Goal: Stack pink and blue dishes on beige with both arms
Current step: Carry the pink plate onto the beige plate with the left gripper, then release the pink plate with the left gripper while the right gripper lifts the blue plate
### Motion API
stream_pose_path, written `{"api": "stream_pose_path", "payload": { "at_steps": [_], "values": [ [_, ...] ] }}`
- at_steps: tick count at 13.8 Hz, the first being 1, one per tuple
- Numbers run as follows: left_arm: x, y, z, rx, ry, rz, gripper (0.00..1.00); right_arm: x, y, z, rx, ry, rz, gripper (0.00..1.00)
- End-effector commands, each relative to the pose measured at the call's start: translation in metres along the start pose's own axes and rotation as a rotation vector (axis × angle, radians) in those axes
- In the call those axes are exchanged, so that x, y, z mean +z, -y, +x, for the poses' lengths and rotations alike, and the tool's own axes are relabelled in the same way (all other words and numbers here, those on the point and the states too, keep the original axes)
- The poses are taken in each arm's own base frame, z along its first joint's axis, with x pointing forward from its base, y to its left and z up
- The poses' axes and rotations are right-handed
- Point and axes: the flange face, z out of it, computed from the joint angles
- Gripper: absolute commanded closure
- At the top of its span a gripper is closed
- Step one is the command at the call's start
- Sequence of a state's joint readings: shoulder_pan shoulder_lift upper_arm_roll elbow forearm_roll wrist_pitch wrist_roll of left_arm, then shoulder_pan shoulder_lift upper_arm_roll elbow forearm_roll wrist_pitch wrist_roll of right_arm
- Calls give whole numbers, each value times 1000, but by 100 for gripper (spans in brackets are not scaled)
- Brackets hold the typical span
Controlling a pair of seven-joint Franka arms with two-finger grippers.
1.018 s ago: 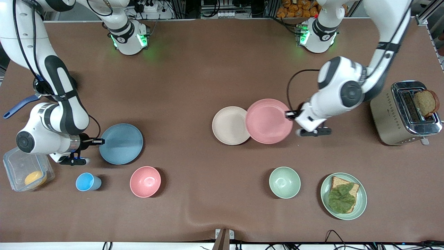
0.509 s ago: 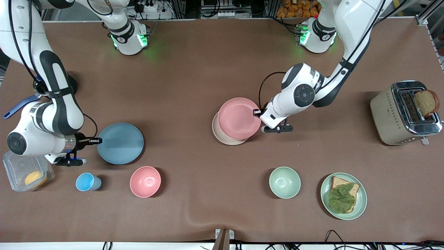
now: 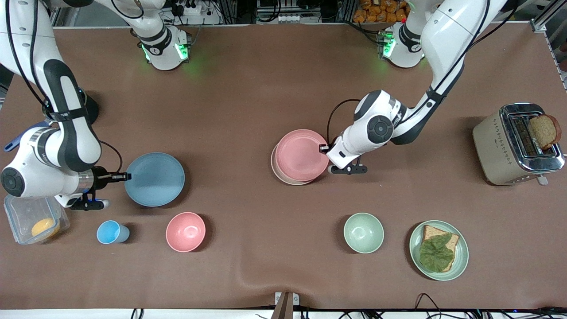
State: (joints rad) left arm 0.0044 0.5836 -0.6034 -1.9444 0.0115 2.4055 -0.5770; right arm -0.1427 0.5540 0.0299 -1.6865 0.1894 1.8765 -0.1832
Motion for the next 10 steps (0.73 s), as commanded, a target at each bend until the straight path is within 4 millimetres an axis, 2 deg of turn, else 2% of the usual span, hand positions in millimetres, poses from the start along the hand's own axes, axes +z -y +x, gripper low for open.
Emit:
{"api": "stream_pose_path", "payload": {
  "at_steps": [1, 4, 7, 8, 9, 10],
  "values": [
    [7, -12, 6, -1, -7, -3, 100, -6, 12, -12, 16, 36, 119, 100],
    [11, -13, 7, -1, -2, -7, 100, 0, 39, -14, 26, 73, 227, 100],
    [13, -12, 9, -6, -5, -13, 100, 10, 87, -13, 57, 101, 262, 100],
    [14, -12, 9, -9, -3, -14, 93, 15, 109, -13, 79, 113, 266, 100],
    [15, -14, 9, -16, -2, -17, 55, 20, 131, -14, 102, 125, 258, 100],
    [15, -14, 11, -33, -2, -18, 4, 23, 149, -16, 125, 134, 246, 100]
  ]
}}
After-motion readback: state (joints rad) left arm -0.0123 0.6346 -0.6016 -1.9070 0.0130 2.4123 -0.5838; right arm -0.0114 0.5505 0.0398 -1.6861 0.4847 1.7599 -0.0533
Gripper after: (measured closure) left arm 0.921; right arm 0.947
